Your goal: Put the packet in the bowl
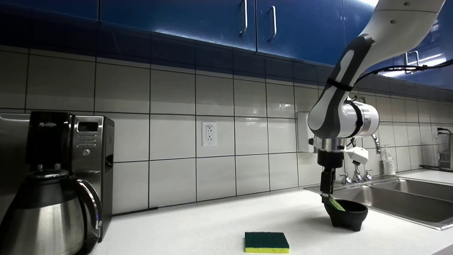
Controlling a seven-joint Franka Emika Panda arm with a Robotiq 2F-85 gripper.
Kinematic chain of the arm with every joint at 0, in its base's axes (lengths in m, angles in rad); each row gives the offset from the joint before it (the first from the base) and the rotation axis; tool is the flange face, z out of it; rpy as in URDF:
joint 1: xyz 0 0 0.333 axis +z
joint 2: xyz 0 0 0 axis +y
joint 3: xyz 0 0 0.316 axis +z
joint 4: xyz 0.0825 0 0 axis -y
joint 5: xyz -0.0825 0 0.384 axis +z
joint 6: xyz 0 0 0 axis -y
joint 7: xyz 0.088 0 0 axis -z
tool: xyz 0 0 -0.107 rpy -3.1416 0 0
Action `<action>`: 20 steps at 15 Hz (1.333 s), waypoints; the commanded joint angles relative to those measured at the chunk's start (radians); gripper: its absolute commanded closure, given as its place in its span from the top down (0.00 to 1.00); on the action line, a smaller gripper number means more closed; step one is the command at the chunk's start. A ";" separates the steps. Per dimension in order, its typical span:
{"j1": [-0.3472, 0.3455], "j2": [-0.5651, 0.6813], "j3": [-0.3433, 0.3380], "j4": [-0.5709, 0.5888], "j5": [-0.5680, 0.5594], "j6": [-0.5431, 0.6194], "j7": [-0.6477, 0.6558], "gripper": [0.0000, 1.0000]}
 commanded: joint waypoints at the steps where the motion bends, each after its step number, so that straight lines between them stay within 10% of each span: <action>1: 0.022 -0.057 0.003 -0.006 -0.051 -0.045 0.078 1.00; 11: 0.067 -0.216 0.006 -0.058 -0.257 -0.206 0.484 1.00; 20: 0.106 -0.405 -0.001 -0.255 -0.177 -0.273 0.472 1.00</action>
